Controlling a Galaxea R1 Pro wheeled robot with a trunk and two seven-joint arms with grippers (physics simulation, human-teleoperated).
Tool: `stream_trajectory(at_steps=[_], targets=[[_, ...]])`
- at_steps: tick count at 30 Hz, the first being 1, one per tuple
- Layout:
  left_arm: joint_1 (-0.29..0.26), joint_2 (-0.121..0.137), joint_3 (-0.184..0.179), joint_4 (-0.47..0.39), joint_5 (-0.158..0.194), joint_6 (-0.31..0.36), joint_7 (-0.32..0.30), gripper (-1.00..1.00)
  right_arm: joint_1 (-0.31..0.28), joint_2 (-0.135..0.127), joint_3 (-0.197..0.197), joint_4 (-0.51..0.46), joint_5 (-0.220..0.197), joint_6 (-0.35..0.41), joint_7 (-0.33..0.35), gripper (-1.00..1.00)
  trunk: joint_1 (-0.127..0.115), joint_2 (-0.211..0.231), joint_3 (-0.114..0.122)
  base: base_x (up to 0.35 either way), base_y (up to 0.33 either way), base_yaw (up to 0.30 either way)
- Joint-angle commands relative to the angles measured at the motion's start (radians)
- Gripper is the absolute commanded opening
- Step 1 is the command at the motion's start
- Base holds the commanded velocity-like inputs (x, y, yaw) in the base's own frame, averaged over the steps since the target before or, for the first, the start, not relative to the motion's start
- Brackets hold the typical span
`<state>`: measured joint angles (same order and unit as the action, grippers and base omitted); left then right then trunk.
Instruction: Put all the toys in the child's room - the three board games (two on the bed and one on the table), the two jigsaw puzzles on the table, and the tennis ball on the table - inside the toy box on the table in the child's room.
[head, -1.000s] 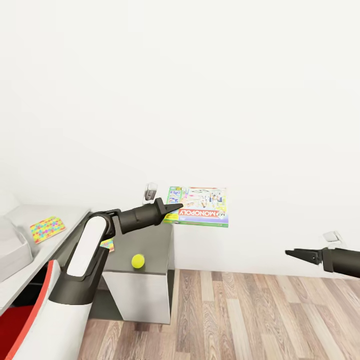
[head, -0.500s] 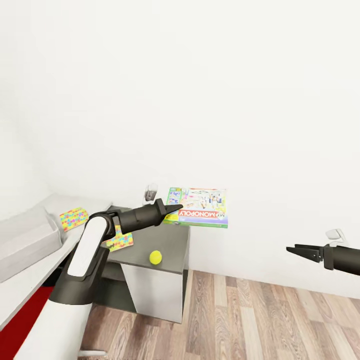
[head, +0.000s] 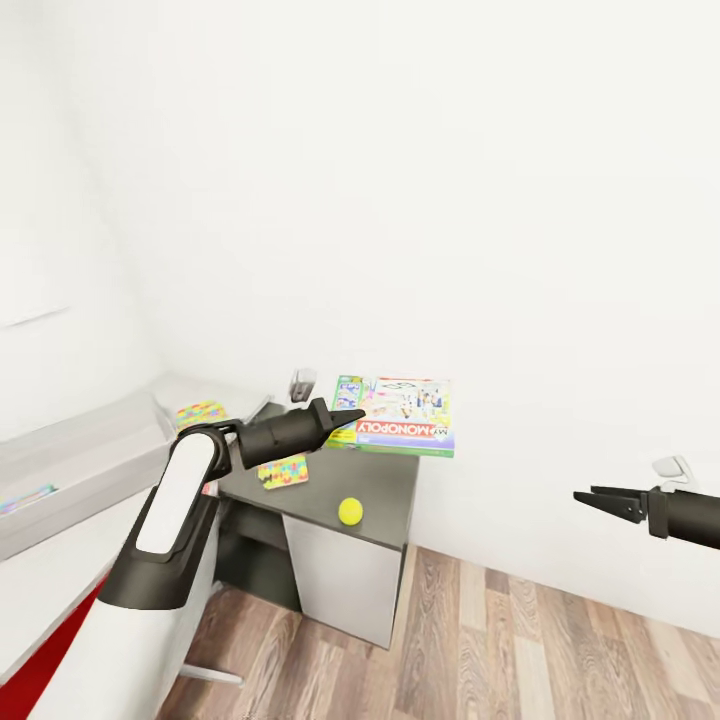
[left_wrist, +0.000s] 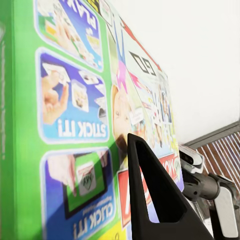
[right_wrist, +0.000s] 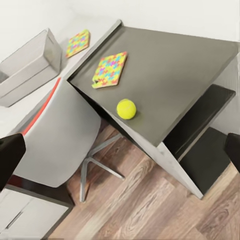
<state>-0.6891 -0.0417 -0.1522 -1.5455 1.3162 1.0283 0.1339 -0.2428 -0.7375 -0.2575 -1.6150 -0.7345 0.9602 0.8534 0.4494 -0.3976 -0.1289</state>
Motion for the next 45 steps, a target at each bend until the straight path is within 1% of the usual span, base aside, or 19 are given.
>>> stream_trajectory(at_steps=[1,9,20,25,32,45], targets=[[-0.001,-0.001,0.000,-0.001,0.015,0.003,0.009,-1.00,-0.001,0.000,-0.002,0.000,0.001,0.004,0.004,1.00,0.001,-0.002,-0.002,0.000,0.000,0.296],[-0.001,-0.001,0.001,-0.004,0.014,0.003,0.007,-1.00,-0.001,0.000,-0.003,0.000,0.001,0.003,0.002,1.00,0.001,-0.002,-0.002,0.000,0.000,0.294],[-0.002,-0.004,0.001,-0.007,0.016,0.004,-0.004,-1.00,-0.001,0.000,-0.027,0.000,0.001,0.003,0.000,1.00,0.001,-0.002,-0.002,0.000,0.000,0.294],[-0.002,-0.003,0.002,-0.007,0.017,0.004,-0.008,-1.00,0.000,0.000,-0.028,0.000,0.001,0.003,-0.001,1.00,0.001,-0.002,-0.002,0.000,0.000,0.294],[0.000,-0.002,0.013,-0.006,0.025,0.003,-0.012,-1.00,0.000,0.000,-0.030,0.000,0.001,0.003,-0.001,1.00,0.001,-0.002,-0.002,0.000,0.000,0.294],[0.006,0.003,0.015,-0.005,0.021,0.001,-0.010,-1.00,0.000,0.000,-0.030,0.000,0.001,0.003,-0.001,1.00,0.001,-0.002,-0.002,0.000,0.000,0.294]])
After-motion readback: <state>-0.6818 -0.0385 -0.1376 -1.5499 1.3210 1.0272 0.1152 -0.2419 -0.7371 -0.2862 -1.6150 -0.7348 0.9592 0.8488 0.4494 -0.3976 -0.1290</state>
